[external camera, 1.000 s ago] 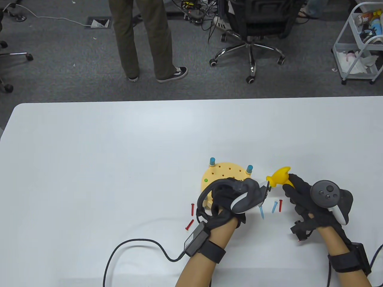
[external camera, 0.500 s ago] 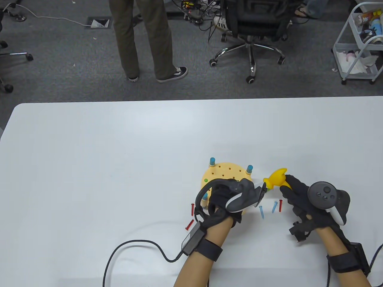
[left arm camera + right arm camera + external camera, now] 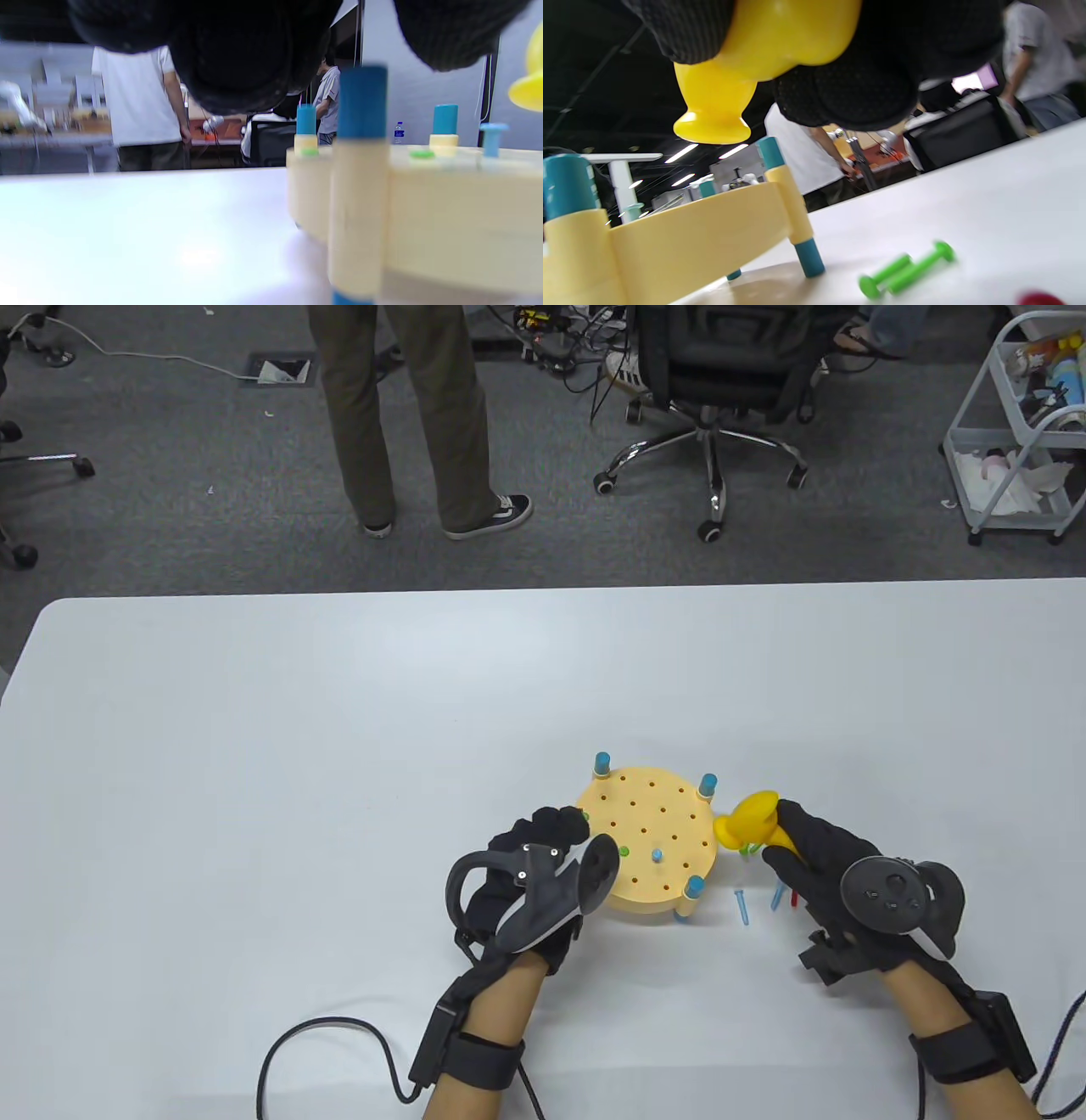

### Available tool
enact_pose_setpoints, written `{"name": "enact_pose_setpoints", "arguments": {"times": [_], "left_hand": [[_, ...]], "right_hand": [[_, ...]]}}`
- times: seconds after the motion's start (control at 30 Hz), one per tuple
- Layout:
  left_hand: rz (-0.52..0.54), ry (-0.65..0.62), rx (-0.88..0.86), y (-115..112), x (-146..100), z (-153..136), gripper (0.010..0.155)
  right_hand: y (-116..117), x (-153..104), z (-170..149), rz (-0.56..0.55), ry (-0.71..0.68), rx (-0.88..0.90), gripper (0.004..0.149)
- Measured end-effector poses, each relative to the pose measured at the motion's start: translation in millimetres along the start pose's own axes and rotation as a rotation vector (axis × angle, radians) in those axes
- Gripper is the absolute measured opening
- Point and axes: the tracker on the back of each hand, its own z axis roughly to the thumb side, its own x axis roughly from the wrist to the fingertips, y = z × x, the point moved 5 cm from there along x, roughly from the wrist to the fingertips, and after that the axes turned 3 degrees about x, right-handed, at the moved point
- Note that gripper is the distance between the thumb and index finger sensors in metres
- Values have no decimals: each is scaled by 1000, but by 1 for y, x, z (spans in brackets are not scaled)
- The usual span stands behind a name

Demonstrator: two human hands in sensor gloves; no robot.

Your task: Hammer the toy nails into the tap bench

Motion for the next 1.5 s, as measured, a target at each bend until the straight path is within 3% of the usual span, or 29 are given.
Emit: {"name": "enact_pose_setpoints", "arguments": {"times": [0.13, 0.37, 0.4, 0.43, 0.5, 0.57, 0.63, 0.67, 0.73, 0.77, 0.8, 0.83, 0.87, 0.9, 0.93, 0.97, 1.0, 1.03, 1.07, 1.1, 1.13, 1.17, 1.2, 1.23, 1.33, 1.5], "left_hand": [[-47, -30, -222, -29, 5, -7, 60], [-9, -54, -230, -40, 8, -10, 54], [-23, -56, -234, -41, 9, -10, 54], [-46, -60, -228, -41, 12, -10, 54], [-85, -65, -214, -41, 15, -9, 54], [-106, -82, -183, -41, 18, -6, 53], [-103, -89, -167, -40, 19, -6, 54], [-104, -88, -173, -41, 18, -6, 54], [-98, -90, -182, -42, 18, -7, 54], [-99, -91, -183, -42, 18, -8, 53], [-98, -90, -184, -42, 18, -8, 54], [-97, -90, -184, -42, 18, -8, 54], [-101, -90, -182, -43, 18, -8, 54], [-102, -89, -184, -43, 18, -8, 54], [-101, -88, -184, -43, 18, -8, 54], [-100, -88, -184, -43, 18, -8, 54], [-99, -88, -184, -43, 18, -8, 54], [-101, -87, -182, -43, 18, -8, 54], [-100, -87, -181, -43, 18, -8, 54], [-98, -86, -180, -43, 18, -8, 54], [-99, -86, -176, -43, 18, -8, 54], [-100, -83, -174, -44, 17, -9, 54], [-99, -85, -174, -45, 16, -10, 55], [-102, -86, -170, -45, 15, -12, 56], [-213, -54, -155, -51, 9, -27, 68], [-510, -2, 24, -87, -1, -41, 58]], "right_hand": [[11, 11, 30, 33, -123, -72, 63], [20, 26, 65, -20, -252, -166, 63], [23, 28, 66, 0, -248, -159, 63], [42, 28, 70, 180, -285, -200, 63], [34, 27, 74, 88, -297, -209, 63], [33, 26, 80, 135, -312, -284, 63], [15, 24, 79, -61, -280, -200, 63], [16, 24, 78, -54, -271, -176, 63], [47, 24, 79, 172, -341, -262, 63], [32, 19, 71, 78, -284, -318, 62], [36, 28, 77, 124, -338, -236, 62], [36, 28, 77, 201, -305, -266, 62], [31, 27, 77, 158, -289, -310, 63], [16, 26, 77, -10, -290, -283, 63], [9, 26, 78, -90, -289, -197, 63], [14, 24, 78, -38, -291, -193, 62], [37, 23, 80, 130, -336, -258, 62], [43, 26, 75, 200, -309, -402, 63], [31, 22, 74, 96, -303, -363, 63], [31, 27, 77, 82, -316, -268, 62], [32, 29, 74, 177, -271, -276, 62], [23, 27, 67, 118, -229, -273, 63], [13, 26, 62, -16, -217, -201, 63], [7, 24, 56, -55, -195, -162, 63], [-3, 17, 33, -24, -120, -151, 63], [-25, 13, -3, -84, -28, -177, 63]]}}
